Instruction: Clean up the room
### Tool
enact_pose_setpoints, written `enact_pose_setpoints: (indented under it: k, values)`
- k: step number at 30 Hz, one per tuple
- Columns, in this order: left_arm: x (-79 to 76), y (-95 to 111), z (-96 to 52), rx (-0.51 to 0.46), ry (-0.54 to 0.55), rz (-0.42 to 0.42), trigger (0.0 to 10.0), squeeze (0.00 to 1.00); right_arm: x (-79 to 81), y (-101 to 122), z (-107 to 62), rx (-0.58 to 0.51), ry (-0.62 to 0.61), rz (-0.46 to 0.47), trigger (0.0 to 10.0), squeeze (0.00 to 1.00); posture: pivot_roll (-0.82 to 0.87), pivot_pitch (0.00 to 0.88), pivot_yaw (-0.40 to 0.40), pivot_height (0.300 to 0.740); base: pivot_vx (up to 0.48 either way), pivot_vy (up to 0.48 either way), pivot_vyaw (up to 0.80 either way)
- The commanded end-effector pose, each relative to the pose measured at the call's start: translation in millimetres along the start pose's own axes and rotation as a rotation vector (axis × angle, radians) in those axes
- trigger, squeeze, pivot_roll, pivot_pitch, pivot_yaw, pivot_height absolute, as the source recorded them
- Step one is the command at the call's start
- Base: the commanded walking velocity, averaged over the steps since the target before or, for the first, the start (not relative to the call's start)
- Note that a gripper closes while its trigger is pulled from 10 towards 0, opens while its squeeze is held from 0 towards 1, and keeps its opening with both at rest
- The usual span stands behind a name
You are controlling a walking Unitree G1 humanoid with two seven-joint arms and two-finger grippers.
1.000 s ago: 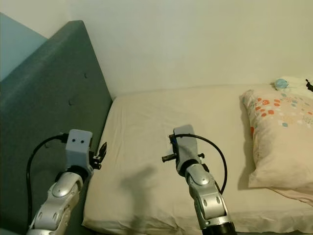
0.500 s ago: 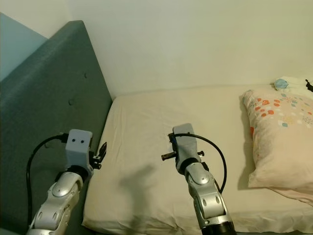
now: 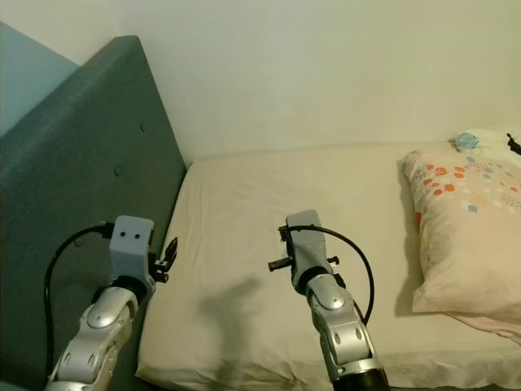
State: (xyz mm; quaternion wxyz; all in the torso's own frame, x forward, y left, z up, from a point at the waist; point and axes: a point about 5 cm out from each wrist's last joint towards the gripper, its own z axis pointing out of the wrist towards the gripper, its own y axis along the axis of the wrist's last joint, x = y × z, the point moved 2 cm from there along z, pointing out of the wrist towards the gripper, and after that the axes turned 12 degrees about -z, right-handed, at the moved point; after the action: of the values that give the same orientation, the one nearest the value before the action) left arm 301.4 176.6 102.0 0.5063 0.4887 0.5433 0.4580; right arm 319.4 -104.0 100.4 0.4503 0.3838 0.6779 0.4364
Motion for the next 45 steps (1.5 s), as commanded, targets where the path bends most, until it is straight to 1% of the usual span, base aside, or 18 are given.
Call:
enact_pose_setpoints:
  k: [1,2,5,6,10,11,13,18,20,21,24,31,32,45]
  values:
    - [10.1,-11,-4.6,0.042,0.052,-0.034,10.0,0.0,2.7,-9,-0.4,0.029,-0.005,0.036,10.0,0.0,-0.06,0.041,0.014,0.74,0.0,0.0,0.0]
    - [10.5,-12,-5.7,0.043,0.06,-0.038,10.0,0.0,1.6,-11,-0.4,0.03,-0.011,0.052,10.0,0.0,-0.06,0.032,-0.011,0.74,0.0,0.0,0.0]
    - [10.9,-17,-7.8,0.051,0.081,-0.04,10.0,0.0,-0.7,-15,-0.6,0.031,-0.017,0.087,10.0,0.0,-0.06,0.025,-0.031,0.74,0.0,0.0,0.0]
    - [11.2,-19,-9.2,0.053,0.097,-0.05,10.0,0.0,-4.2,-16,-0.2,0.031,-0.037,0.093,10.0,0.0,-0.06,0.023,-0.043,0.74,0.0,0.0,0.0]
    - [11.4,-19,-9.9,0.053,0.104,-0.057,10.0,0.0,-6.5,-17,0.1,0.03,-0.052,0.092,10.0,0.0,-0.06,0.023,-0.043,0.74,0.0,0.0,0.0]
    - [11.5,-20,-11.1,0.053,0.112,-0.059,10.0,0.0,-8.8,-16,1.1,0.011,-0.044,0.092,10.0,0.0,-0.05,0.02,-0.058,0.74,0.0,0.0,0.0]
    - [12.0,-22,-12.6,0.056,0.122,-0.056,10.0,0.0,-10.4,-15,1.8,-0.008,-0.03,0.079,10.0,0.0,-0.05,0.018,-0.058,0.74,0.0,0.0,0.0]
    - [10.9,-24,-11.4,0.065,0.119,-0.052,10.0,0.0,-5.8,-18,1.2,0.0,-0.021,0.081,10.0,0.0,-0.06,0.01,-0.047,0.74,0.0,0.0,0.0]
    - [7.4,-25,-8.3,0.068,0.106,-0.042,10.0,0.0,-2.8,-21,0.3,0.008,-0.014,0.061,10.0,0.0,-0.06,0.013,-0.048,0.74,0.0,0.0,0.0]
    - [5.0,-25,-6.8,0.066,0.097,-0.037,10.0,0.0,-1.5,-22,-0.4,0.012,-0.013,0.069,10.0,0.0,-0.06,0.013,-0.048,0.74,0.0,0.0,0.0]
    - [1.1,-23,-4.6,0.06,0.086,-0.037,10.0,0.0,-1.1,-25,-1.2,0.019,-0.015,0.082,10.0,0.0,-0.06,0.006,-0.047,0.74,0.0,0.0,0.0]
    - [-0.5,-24,-3.6,0.064,0.077,-0.031,10.0,0.0,-0.9,-29,-0.6,0.029,-0.026,0.086,10.0,0.0,-0.06,0.009,-0.045,0.74,0.0,0.0,0.0]
    - [-0.5,-24,-3.7,0.065,0.075,-0.029,10.0,0.0,-0.7,-29,-0.6,0.031,-0.031,0.085,10.0,0.0,-0.06,0.017,-0.029,0.74,0.0,0.0,-0.8]
    - [-2.1,-22,-1.7,0.06,0.07,-0.025,10.0,0.0,-0.4,-31,0.2,0.037,-0.043,0.083,10.0,0.0,-0.06,0.023,-0.028,0.74,0.0,0.0,-0.8]
